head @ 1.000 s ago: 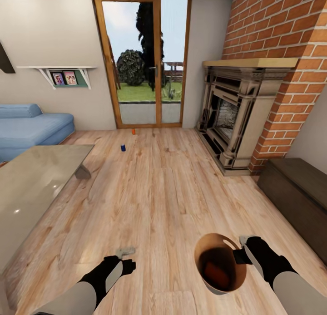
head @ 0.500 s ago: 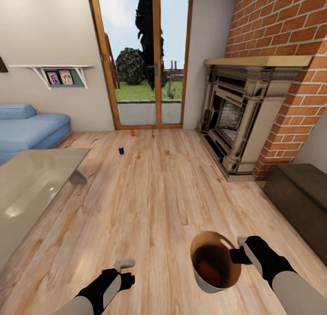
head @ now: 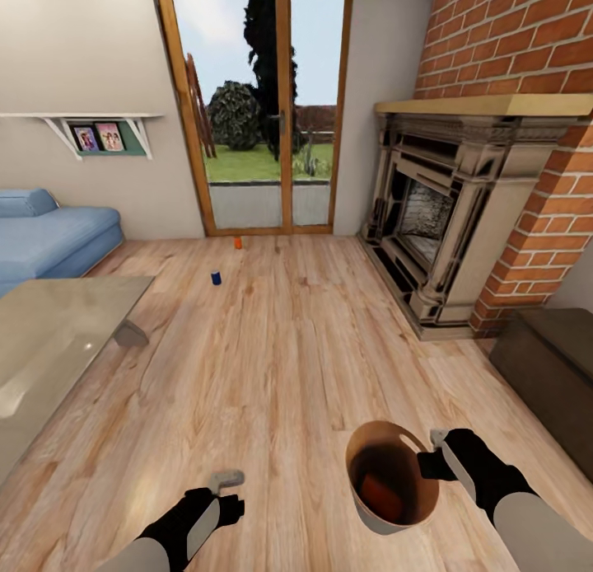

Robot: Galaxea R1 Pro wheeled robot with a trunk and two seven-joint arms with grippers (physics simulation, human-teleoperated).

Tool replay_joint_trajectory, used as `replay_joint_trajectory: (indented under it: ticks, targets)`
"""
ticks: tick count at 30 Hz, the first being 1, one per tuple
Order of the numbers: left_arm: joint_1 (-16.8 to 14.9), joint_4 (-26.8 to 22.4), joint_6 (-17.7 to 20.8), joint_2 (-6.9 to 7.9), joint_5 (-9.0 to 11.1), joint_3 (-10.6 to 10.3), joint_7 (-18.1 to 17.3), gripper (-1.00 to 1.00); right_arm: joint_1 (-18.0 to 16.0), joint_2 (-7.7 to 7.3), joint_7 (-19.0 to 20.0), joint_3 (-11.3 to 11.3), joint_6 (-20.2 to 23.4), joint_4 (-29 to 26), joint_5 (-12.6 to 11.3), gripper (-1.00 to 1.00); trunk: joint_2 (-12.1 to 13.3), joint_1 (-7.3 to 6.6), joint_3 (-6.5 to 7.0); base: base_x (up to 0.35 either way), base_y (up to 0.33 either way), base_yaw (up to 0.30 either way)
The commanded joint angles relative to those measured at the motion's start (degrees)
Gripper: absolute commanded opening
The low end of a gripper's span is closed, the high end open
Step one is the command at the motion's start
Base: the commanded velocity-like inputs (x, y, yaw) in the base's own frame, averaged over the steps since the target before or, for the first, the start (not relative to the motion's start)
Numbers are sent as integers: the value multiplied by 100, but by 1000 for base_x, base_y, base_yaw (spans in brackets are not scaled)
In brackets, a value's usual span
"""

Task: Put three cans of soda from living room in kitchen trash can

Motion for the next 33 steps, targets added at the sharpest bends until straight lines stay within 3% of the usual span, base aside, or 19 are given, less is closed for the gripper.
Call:
replay_joint_trajectory:
  ticks: [1, 33]
  targets:
    - [0, -3, 0, 0, -1, 0, 0, 100, -3, 0, 22, -6, -1, -2, -44, -100, 0, 0, -4, 349, 0, 0]
    - [0, -26, 0, 0, 6, 0, 0, 100, -6, 5, 22, -6, 0, -7, -43, -100, 0, 0, -21, 349, 0, 0]
